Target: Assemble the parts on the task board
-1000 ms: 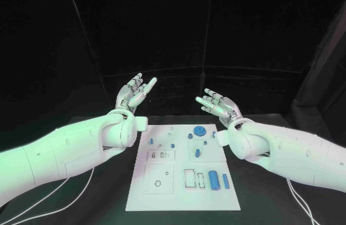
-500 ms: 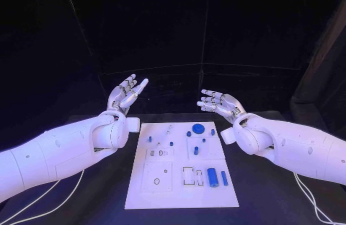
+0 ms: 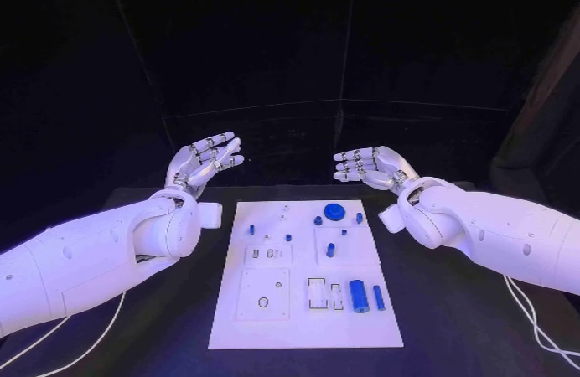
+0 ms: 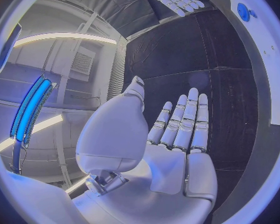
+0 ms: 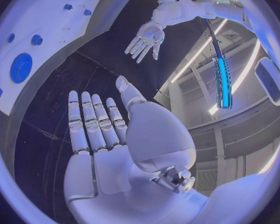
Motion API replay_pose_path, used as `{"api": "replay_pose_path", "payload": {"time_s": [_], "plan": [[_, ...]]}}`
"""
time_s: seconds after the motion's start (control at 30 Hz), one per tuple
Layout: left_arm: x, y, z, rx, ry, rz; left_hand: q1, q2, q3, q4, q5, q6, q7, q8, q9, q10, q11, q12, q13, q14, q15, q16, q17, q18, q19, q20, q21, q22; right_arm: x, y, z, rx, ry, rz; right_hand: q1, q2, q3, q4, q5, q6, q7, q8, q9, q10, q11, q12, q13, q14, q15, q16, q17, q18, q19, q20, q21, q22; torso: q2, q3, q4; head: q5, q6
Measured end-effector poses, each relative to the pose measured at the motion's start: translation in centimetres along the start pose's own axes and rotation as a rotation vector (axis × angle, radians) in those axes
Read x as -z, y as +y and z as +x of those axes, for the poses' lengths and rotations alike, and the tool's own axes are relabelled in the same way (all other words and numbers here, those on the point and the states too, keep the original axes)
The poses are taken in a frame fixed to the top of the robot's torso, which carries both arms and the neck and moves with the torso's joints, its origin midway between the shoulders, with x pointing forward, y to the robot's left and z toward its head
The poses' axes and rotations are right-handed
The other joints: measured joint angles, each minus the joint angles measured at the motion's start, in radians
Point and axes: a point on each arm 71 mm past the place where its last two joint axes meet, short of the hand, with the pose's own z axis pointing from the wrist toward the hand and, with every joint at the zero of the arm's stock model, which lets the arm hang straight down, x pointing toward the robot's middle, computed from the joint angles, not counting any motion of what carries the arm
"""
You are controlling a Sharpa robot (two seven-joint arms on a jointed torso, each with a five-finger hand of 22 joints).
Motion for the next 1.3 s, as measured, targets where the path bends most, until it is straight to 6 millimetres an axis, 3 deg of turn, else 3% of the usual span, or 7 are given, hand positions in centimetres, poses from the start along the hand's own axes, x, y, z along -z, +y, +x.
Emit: {"api": "replay_pose_path", "payload": {"time_s": [0.17,0.3,0.43,0.53,0.77,0.87,1.3], "plan": [[1.0,-0.7,0.1,0.003,0.043,0.005,0.044,0.021,0.020,-0.057,0.001,0.134,0.036,0.035,0.007,0.126,-0.038,0.030,0.003,0.153,-0.049,0.044,0.032,0.000,0.140,-0.039,0.048,0.010,-0.8,1.6,-0.5,0.199,0.052,-0.049,0.000,0.000,0.018,-0.033,0.000,0.110,0.014,0.009,0.001,0.112,-0.027,0.003,0.001,0.141,-0.038,0.023,0.005,0.000,0.104,-0.033,0.043,0.008,0.023,-0.0016,0.0044,-0.011,0.005],[1.6,-1.0,1.0,0.005,0.109,0.010,0.053,0.030,0.025,-0.089,0.001,0.170,0.030,0.037,0.001,0.179,-0.053,0.032,0.001,0.203,-0.066,0.044,0.051,0.000,0.188,-0.056,0.050,0.004,-1.4,2.3,-0.4,0.372,0.099,-0.068,0.023,-0.018,0.052,-0.069,-0.011,0.247,-0.018,0.014,0.005,0.289,-0.082,0.008,0.004,0.416,-0.124,0.098,0.042,0.008,0.318,-0.126,0.167,0.053,0.042,-0.0048,0.0113,-0.026,0.002],[2.1,-1.2,2.0,0.008,0.176,0.011,0.054,0.031,0.025,-0.104,0.001,0.189,0.026,0.027,-0.009,0.221,-0.065,0.023,0.000,0.242,-0.079,0.044,0.072,0.000,0.223,-0.070,0.050,-0.003,-1.9,2.8,0.4,0.530,0.144,-0.080,0.014,-0.028,0.053,-0.070,-0.018,0.269,-0.033,0.014,0.004,0.330,-0.106,0.004,0.004,0.540,-0.158,0.168,0.084,0.008,0.415,-0.173,0.255,0.096,0.061,-0.0075,0.0184,-0.033,0.004],[2.3,-1.3,2.5,0.010,0.213,0.009,0.049,0.036,0.024,-0.110,0.001,0.200,0.022,0.022,-0.012,0.239,-0.070,0.020,0.000,0.256,-0.086,0.044,0.084,0.000,0.236,-0.077,0.050,-0.006,-2.2,2.8,0.9,0.634,0.173,-0.079,-0.003,-0.045,0.058,-0.066,-0.018,0.278,-0.042,-0.003,0.003,0.350,-0.112,-0.014,0.004,0.553,-0.172,0.275,0.150,0.008,0.462,-0.195,0.327,0.135,0.075,-0.0088,0.0229,-0.036,0.006],[2.6,-1.3,2.7,0.009,0.255,0.005,0.047,0.039,0.021,-0.113,0.001,0.207,0.022,0.018,-0.013,0.244,-0.068,0.020,0.000,0.256,-0.086,0.044,0.089,0.000,0.241,-0.074,0.050,-0.008,-2.7,3.0,2.0,0.794,0.225,-0.072,-0.039,-0.068,0.096,-0.067,-0.012,0.278,-0.042,-0.013,0.003,0.331,-0.116,-0.016,0.004,0.553,-0.172,0.544,0.314,0.008,0.484,-0.199,0.460,0.214,0.102,-0.0106,0.0311,-0.044,0.011],[2.8,-1.4,2.9,0.011,0.270,0.003,0.047,0.039,0.024,-0.116,0.001,0.207,0.022,0.018,-0.014,0.244,-0.068,0.013,0.000,0.256,-0.086,0.044,0.090,0.000,0.241,-0.074,0.050,-0.009,-3.0,3.2,2.4,0.843,0.241,-0.068,-0.050,-0.079,0.122,-0.066,-0.010,0.278,-0.042,-0.013,0.003,0.319,-0.114,-0.016,0.004,0.553,-0.172,0.722,0.483,0.008,0.484,-0.199,0.520,0.254,0.112,-0.0113,0.0336,-0.047,0.013],[3.1,-1.5,2.8,0.013,0.294,0.000,0.042,0.043,0.020,-0.125,0.001,0.206,0.022,-0.001,-0.017,0.244,-0.068,-0.006,-0.003,0.250,-0.081,0.018,0.097,0.000,0.241,-0.074,0.036,-0.022,-3.5,3.2,3.0,0.943,0.300,-0.023,-0.071,-0.100,0.180,-0.061,-0.001,0.268,-0.038,-0.013,0.003,0.265,-0.103,-0.016,0.004,0.550,-0.169,0.963,0.731,0.008,0.451,-0.185,0.680,0.398,0.140,-0.0137,0.0394,-0.053,0.019]]}}
